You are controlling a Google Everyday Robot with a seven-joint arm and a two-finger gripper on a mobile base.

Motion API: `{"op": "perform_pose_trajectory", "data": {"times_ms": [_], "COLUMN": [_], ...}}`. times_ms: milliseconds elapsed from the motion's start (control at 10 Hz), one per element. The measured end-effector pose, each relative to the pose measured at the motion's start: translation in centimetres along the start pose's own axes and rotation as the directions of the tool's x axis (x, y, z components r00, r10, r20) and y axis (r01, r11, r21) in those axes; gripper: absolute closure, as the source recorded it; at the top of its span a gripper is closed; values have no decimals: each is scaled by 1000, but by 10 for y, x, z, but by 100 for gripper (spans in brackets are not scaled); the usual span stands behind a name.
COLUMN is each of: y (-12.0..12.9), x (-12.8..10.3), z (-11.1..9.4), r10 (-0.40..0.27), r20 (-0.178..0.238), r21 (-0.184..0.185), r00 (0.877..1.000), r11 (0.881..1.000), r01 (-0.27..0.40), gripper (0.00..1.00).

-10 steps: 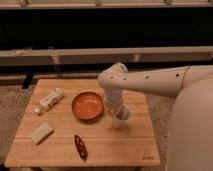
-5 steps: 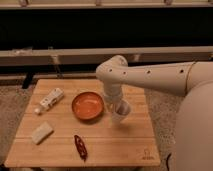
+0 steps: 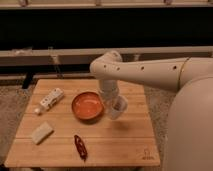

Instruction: Place the ceramic cup in the ceramic bowl

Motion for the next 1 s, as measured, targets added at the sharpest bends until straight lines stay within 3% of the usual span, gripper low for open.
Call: {"op": "perform_pose_trajectory", "data": {"times_ms": [300,700,1000], "y": [15,56,72], "x": [-16,-48,-57], "z": [-2,-5,13], "r10": [-69,-167,-207], "r20": [5,6,4], "r21": [32,63,79], "r00": [998,986,978], "r11": [997,984,975], "r01": [69,167,206], "gripper": [100,100,100]}}
